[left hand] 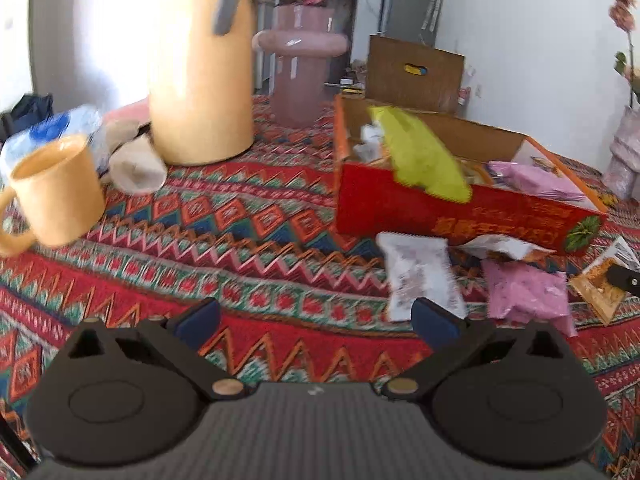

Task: Organize snacks
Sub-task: 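Grasp the white serrated-edge packet with the right tool, then grasp the white printed packet with the left tool, then carry both held packets up and over into the box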

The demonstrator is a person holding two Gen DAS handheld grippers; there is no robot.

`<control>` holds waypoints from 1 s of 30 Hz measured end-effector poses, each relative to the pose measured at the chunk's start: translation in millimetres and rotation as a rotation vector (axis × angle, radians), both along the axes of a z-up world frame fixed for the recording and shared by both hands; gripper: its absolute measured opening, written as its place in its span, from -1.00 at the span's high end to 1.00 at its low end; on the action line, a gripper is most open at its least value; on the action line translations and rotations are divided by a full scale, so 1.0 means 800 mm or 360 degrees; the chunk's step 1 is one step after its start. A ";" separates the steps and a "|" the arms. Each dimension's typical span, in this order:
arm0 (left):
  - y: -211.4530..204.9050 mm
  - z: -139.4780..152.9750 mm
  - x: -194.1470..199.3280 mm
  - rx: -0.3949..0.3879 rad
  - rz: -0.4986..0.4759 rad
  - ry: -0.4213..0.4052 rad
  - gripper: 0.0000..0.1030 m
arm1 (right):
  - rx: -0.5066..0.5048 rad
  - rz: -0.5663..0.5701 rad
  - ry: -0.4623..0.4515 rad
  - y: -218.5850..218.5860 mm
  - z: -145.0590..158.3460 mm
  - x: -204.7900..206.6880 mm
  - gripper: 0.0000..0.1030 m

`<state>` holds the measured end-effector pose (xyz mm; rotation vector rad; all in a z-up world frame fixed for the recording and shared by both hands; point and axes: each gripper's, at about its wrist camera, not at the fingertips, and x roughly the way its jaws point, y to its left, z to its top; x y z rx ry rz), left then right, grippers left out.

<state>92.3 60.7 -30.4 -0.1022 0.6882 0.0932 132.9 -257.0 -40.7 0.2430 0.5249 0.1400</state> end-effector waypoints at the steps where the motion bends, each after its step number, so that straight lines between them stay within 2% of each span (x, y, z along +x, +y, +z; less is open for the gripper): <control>1: -0.007 0.005 0.003 0.0023 -0.0016 -0.0002 -1.00 | 0.0012 0.0001 -0.0006 -0.002 0.000 -0.001 0.62; 6: -0.048 0.013 0.036 0.0111 -0.0076 0.0070 -1.00 | 0.0057 -0.0002 -0.0038 -0.003 0.001 -0.010 0.62; 11: -0.075 -0.002 0.075 0.0114 -0.0075 0.0204 -1.00 | 0.0075 0.0001 -0.0050 -0.005 0.002 -0.015 0.62; 13: -0.080 -0.011 0.087 0.0103 -0.0062 0.0245 -0.89 | 0.0087 0.0003 -0.0055 -0.006 0.002 -0.015 0.62; 16: -0.085 -0.018 0.098 0.0087 -0.0050 0.0280 -0.60 | 0.0093 0.0010 -0.0060 -0.007 0.003 -0.017 0.62; 18: -0.086 -0.022 0.102 0.0075 -0.0059 0.0297 -0.19 | 0.0098 0.0012 -0.0063 -0.007 0.003 -0.017 0.62; 19: -0.086 -0.022 0.101 0.0079 -0.0063 0.0285 -0.14 | 0.0102 0.0013 -0.0064 -0.008 0.004 -0.017 0.62; 20: -0.086 -0.022 0.099 0.0070 -0.0075 0.0276 0.13 | 0.0104 0.0014 -0.0066 -0.008 0.004 -0.018 0.62; 23: -0.081 -0.015 0.091 0.0023 -0.0103 0.0246 0.19 | 0.0108 0.0018 -0.0071 -0.009 0.004 -0.019 0.62; 30: -0.079 0.007 0.053 0.0008 -0.0183 0.0132 0.20 | 0.0101 0.0020 -0.0088 -0.007 0.005 -0.020 0.62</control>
